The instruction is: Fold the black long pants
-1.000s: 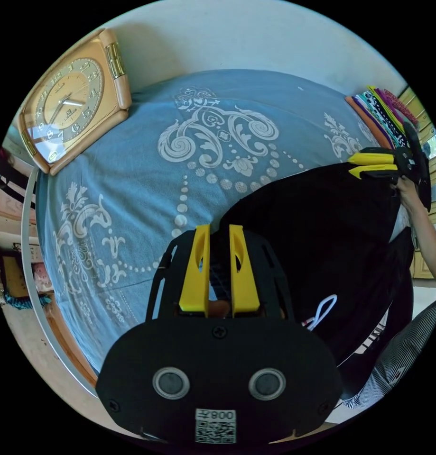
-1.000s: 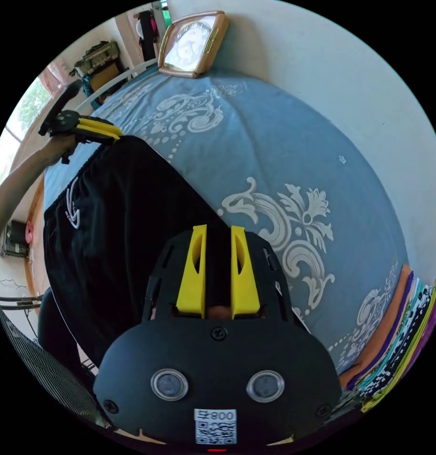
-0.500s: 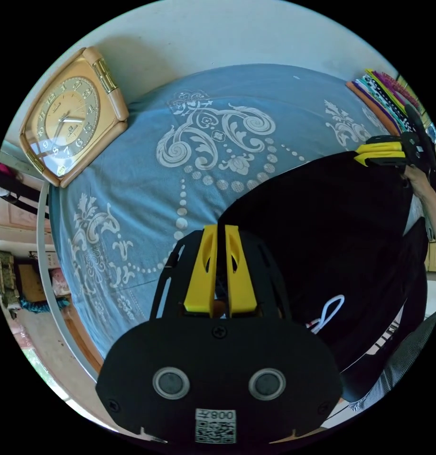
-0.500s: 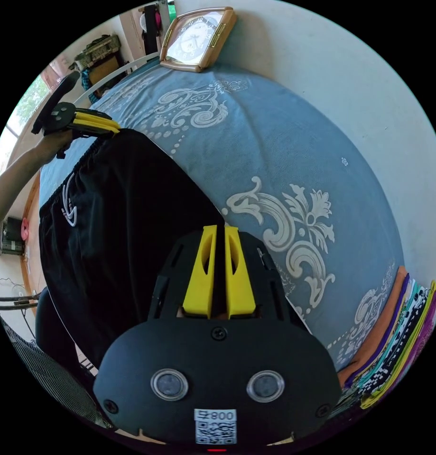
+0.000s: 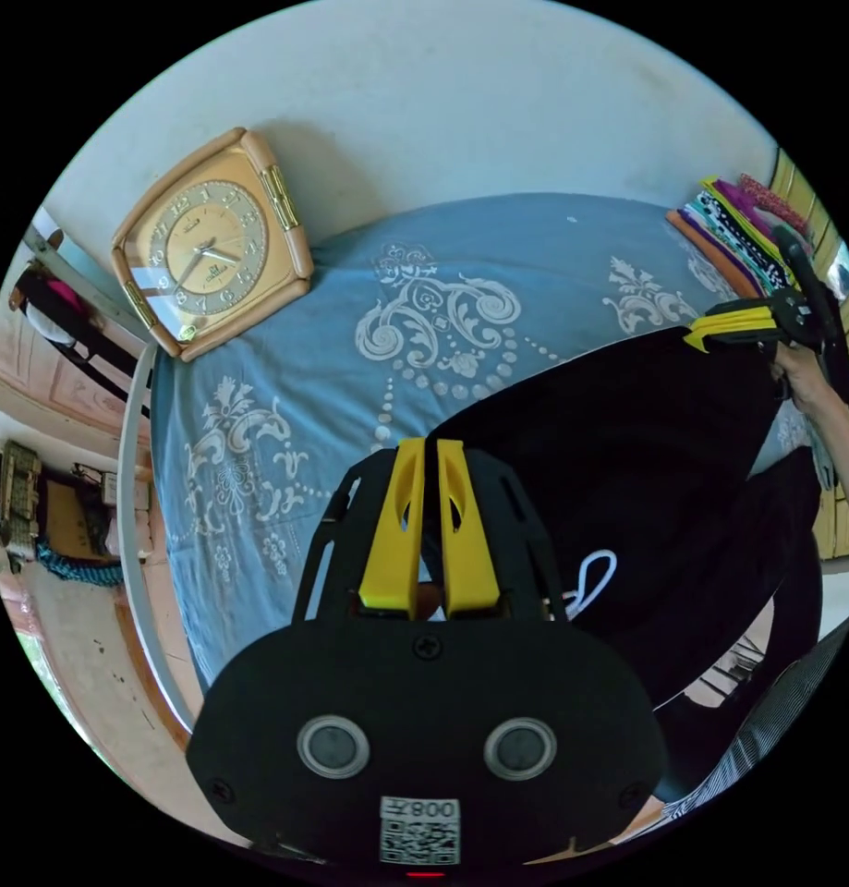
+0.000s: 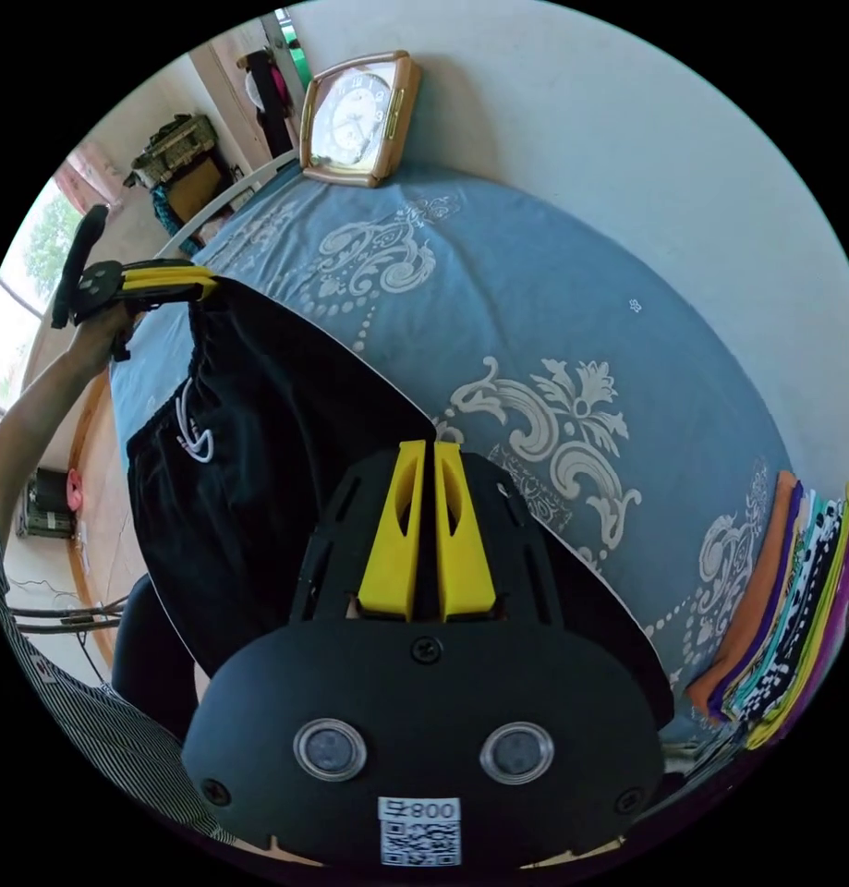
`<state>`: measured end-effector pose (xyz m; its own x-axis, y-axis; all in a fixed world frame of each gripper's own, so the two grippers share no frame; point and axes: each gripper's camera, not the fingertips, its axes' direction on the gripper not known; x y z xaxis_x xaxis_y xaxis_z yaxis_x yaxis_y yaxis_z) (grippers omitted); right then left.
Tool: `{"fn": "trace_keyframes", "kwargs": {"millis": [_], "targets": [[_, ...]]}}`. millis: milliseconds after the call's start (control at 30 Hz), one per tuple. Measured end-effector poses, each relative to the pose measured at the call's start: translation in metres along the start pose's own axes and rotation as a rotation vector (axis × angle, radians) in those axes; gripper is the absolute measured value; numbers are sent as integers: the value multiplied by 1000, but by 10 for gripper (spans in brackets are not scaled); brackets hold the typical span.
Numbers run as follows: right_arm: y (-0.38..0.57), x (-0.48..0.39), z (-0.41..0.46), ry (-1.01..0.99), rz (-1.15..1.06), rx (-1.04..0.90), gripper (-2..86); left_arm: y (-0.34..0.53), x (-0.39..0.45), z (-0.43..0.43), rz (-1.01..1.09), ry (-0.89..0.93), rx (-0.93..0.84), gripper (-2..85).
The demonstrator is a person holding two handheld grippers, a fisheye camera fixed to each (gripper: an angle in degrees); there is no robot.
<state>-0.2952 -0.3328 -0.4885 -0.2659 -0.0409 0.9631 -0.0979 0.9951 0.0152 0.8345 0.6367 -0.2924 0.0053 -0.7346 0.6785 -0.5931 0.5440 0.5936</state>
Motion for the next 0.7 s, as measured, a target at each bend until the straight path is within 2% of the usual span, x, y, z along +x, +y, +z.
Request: {"fn": "trace_keyframes", "kwargs": {"millis": [333,700], "targets": [[96,-59,-75,-26,-14,119,13,56,-27,-125,4,32,61,18],[197,-158,-79,-66,-106,48,12,141,-51,-209,24,42,-34,15]]}}
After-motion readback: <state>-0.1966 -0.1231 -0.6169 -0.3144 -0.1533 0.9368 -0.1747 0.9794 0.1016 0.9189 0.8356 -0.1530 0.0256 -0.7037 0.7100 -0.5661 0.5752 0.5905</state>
